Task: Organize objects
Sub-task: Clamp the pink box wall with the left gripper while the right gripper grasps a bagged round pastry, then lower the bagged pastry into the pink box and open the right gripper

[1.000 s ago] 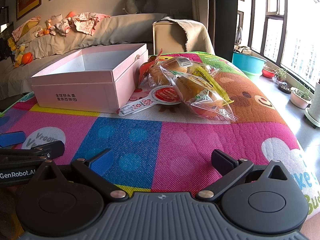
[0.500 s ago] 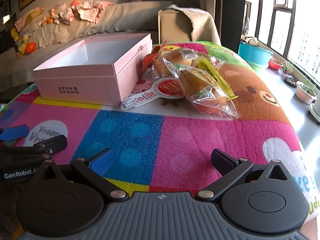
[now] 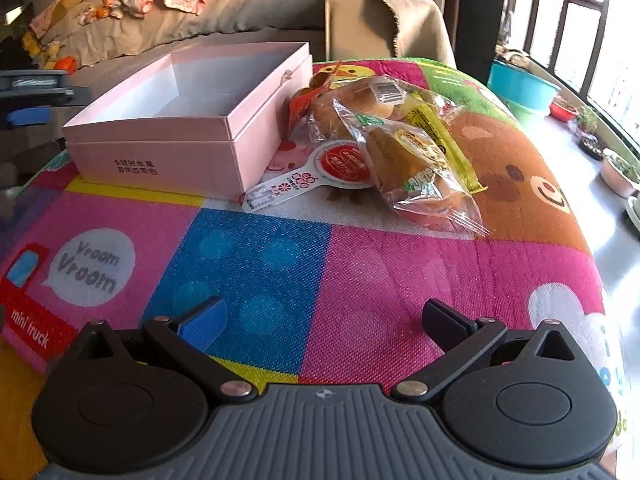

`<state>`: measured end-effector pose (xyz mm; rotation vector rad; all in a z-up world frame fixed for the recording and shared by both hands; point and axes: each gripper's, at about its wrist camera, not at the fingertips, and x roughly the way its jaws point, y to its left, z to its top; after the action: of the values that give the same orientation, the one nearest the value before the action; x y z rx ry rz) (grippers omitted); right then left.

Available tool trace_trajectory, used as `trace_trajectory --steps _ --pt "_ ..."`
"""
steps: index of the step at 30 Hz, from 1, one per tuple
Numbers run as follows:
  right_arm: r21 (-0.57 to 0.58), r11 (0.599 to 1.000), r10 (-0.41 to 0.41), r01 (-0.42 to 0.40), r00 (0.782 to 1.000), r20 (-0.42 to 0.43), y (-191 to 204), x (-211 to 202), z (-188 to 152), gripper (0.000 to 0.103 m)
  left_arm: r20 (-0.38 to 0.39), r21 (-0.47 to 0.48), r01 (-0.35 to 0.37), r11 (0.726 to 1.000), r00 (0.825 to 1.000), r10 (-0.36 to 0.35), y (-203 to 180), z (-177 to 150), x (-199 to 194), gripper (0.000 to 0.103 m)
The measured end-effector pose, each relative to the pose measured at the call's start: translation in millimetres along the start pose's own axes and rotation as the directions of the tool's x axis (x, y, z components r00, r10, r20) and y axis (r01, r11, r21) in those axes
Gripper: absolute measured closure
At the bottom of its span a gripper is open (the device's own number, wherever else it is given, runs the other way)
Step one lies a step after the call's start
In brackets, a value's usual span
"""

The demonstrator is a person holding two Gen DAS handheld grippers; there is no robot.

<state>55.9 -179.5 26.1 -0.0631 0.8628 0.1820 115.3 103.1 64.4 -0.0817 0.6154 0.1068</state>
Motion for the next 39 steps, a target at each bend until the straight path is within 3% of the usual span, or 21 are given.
trace_trajectory --steps 2,4,7,9,11,15,20,22,25,26,29,32,36,39 --pt "0.007 0.998 0.056 -0.056 0.998 -0.004 -7 -5 3 0.000 -0.042 0.008 0.018 1.000 0.999 -0.018 -1 0 13 0.030" --pt "0.025 0.996 0.080 -0.082 0.996 0.048 -15 -18 10 0.000 -0.076 0.015 0.037 0.999 0.996 -0.036 -3 -4 20 0.030" --pt "-0.047 0.999 -0.019 0.028 0.982 0.187 -19 -37 25 0.000 -0.097 -0.010 0.071 0.997 0.993 -0.072 -7 -7 27 0.034" --pt "-0.112 0.989 -0.065 0.095 0.966 0.249 -19 -43 34 0.000 -0.118 -0.040 0.077 0.996 0.990 -0.081 -10 -8 31 0.058" --pt "-0.164 0.980 -0.070 0.116 0.962 0.264 -19 -39 43 0.000 -0.119 -0.048 0.080 0.996 0.989 -0.085 -14 -8 29 0.064" --pt "-0.207 0.973 -0.052 0.104 0.969 0.241 -24 -18 63 0.000 -0.095 0.016 0.079 0.997 0.992 -0.077 -24 -14 21 0.065" --pt "-0.084 0.995 -0.038 0.050 0.990 0.134 -53 22 83 0.000 -0.092 0.001 0.108 0.994 0.990 -0.107 -19 -15 19 0.068" --pt "-0.002 1.000 -0.008 0.008 0.997 0.072 -66 34 81 0.013 -0.086 -0.010 0.126 0.992 0.988 -0.126 -16 -16 18 0.068" --pt "0.018 1.000 0.001 -0.002 0.999 0.041 -68 30 75 0.045 -0.076 -0.029 0.143 0.989 0.987 -0.144 -11 -19 16 0.069" --pt "0.024 1.000 0.003 -0.003 0.999 0.032 -68 25 74 0.047 -0.076 -0.029 0.142 0.989 0.987 -0.144 -10 -19 16 0.071" --pt "0.022 1.000 0.017 -0.018 0.998 0.057 -64 -5 75 0.048 -0.067 0.000 0.118 0.993 0.991 -0.118 -13 -18 13 0.080" --pt "0.010 0.999 0.049 -0.050 0.995 0.089 -53 -38 87 0.048 -0.061 0.013 0.115 0.993 0.992 -0.114 -15 -18 12 0.081" --pt "0.064 0.983 0.163 -0.169 0.983 0.087 -31 -49 131 0.048 -0.060 0.031 0.100 0.995 0.993 -0.098 -18 -18 13 0.083" --pt "0.103 0.957 0.259 -0.272 0.958 0.124 -3 -41 171 0.048 -0.071 0.037 0.091 0.995 0.994 -0.088 -19 -17 13 0.084"
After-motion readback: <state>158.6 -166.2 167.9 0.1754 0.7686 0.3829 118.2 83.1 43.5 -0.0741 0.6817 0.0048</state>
